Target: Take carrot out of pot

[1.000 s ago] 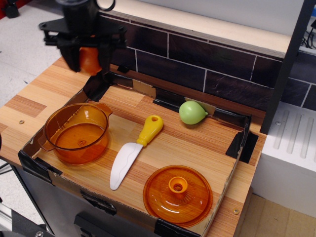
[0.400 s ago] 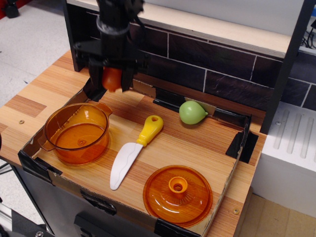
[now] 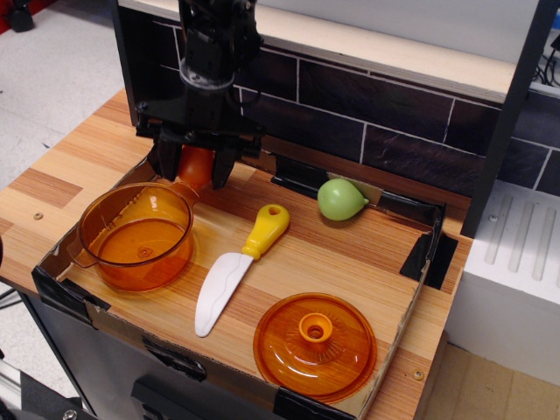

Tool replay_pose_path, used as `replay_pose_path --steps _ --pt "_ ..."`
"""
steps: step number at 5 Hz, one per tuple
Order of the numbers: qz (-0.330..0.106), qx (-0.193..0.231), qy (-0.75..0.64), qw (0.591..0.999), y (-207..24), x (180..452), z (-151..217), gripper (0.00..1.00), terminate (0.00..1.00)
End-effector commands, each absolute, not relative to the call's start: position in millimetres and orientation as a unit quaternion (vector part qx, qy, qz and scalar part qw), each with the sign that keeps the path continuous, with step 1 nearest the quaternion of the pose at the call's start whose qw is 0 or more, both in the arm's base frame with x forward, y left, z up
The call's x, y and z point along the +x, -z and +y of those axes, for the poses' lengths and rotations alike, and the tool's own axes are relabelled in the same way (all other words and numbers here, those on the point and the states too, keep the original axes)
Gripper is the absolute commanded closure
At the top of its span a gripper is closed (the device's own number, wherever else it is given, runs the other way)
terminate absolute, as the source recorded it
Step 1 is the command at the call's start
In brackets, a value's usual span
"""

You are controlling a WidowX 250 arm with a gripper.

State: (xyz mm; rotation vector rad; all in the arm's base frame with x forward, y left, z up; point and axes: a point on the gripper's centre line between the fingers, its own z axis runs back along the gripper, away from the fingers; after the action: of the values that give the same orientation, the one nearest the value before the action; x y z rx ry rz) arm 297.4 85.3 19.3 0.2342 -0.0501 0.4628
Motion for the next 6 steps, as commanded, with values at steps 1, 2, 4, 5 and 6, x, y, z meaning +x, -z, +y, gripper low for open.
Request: replay_pose_path --steps 1,2,4,5,6 --pt "-0.015 0.122 -0.23 0.965 -22.4 300.5 91.7 0.0 0.0" --pt "-0.023 0.12 -0.244 0.962 -26.7 302.8 95.5 0.0 0.0" --pt "-0.028 0.113 -0.25 0.961 -37.0 302.1 100.2 0.0 0.0" --pt "-0.033 0.094 -0.257 0.961 -58.9 302.6 96.9 0.0 0.0" --pt "-0.035 0.045 -0.267 0.962 -100.8 303.4 90.7 0.0 0.0"
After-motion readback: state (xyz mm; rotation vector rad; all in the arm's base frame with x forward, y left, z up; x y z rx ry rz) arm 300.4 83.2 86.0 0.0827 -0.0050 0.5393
